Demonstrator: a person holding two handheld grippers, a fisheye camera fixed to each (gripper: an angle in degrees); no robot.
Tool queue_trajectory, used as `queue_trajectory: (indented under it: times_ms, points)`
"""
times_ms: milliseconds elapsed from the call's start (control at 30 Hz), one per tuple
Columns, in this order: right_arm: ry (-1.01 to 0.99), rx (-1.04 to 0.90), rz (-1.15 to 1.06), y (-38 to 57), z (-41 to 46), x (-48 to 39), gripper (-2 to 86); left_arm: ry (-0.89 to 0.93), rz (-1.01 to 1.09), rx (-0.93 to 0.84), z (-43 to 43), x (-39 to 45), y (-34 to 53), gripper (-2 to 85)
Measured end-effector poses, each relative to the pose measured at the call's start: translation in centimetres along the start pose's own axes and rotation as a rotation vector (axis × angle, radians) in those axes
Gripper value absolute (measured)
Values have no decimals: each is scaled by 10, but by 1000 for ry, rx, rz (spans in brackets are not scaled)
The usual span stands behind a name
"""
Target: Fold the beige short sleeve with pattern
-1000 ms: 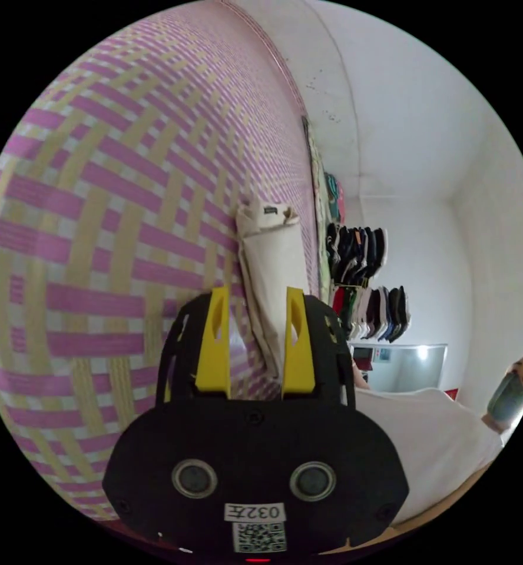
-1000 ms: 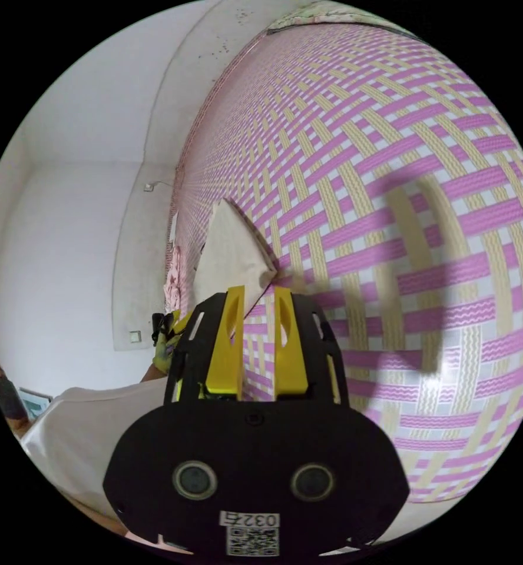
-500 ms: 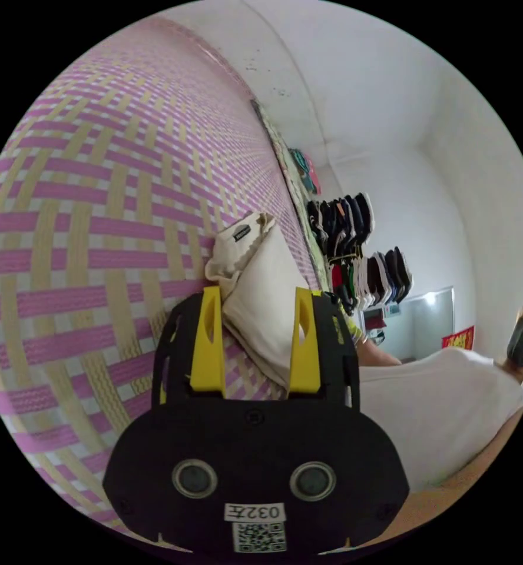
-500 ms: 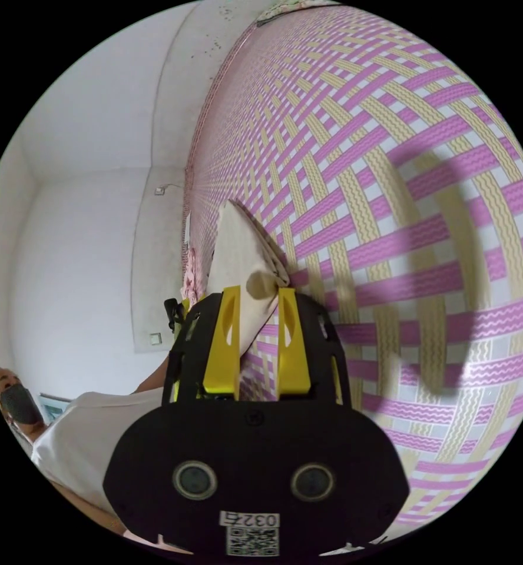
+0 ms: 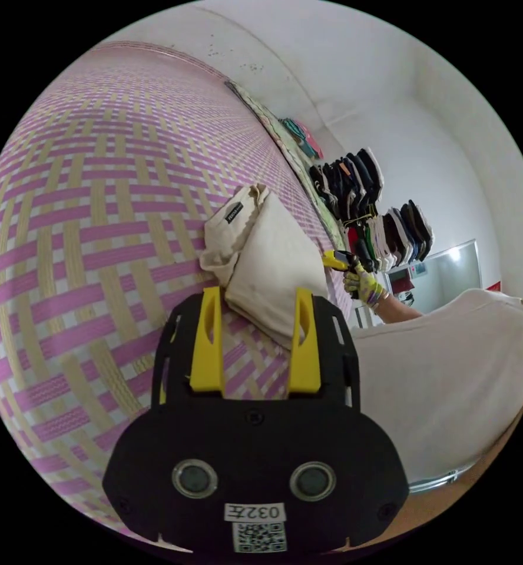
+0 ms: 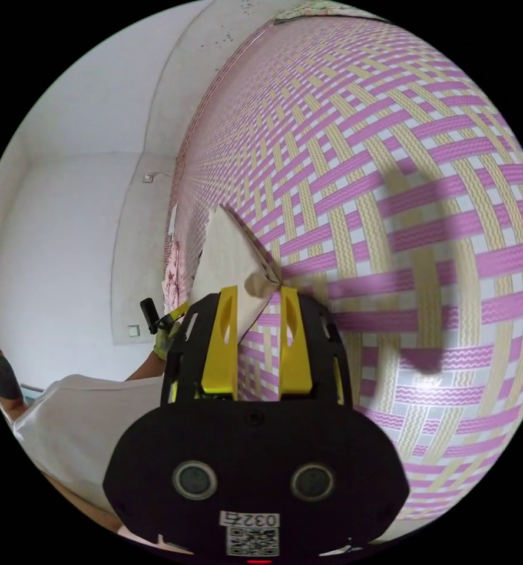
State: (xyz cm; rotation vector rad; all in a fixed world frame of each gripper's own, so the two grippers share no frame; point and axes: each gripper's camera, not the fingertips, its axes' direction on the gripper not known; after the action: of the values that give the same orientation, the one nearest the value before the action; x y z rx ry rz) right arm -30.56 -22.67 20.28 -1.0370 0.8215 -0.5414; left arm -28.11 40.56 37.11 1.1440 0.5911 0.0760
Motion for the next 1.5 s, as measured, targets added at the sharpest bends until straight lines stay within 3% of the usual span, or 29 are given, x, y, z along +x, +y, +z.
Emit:
queue_trajectory:
  times_ms: [300,433,633,1033,1500]
  points:
    - [-27,-43,-24,-2,11,14,97,47,-63,50,15,4,-15,94]
    - [-40,-60,-22,-2,20,20,68,23,-80,16,28,2,-28,23]
    - [-78,-60,2,19,26,35,39,361,-306,169,20,-33,-6,-3]
    - [-378,122,-151,135,5,-11,36,1018,-167,550,-7,26,45,-2]
    - [-279,468,-77,350,-50,-5,37,1364,-84,246,53,107,-14,-3]
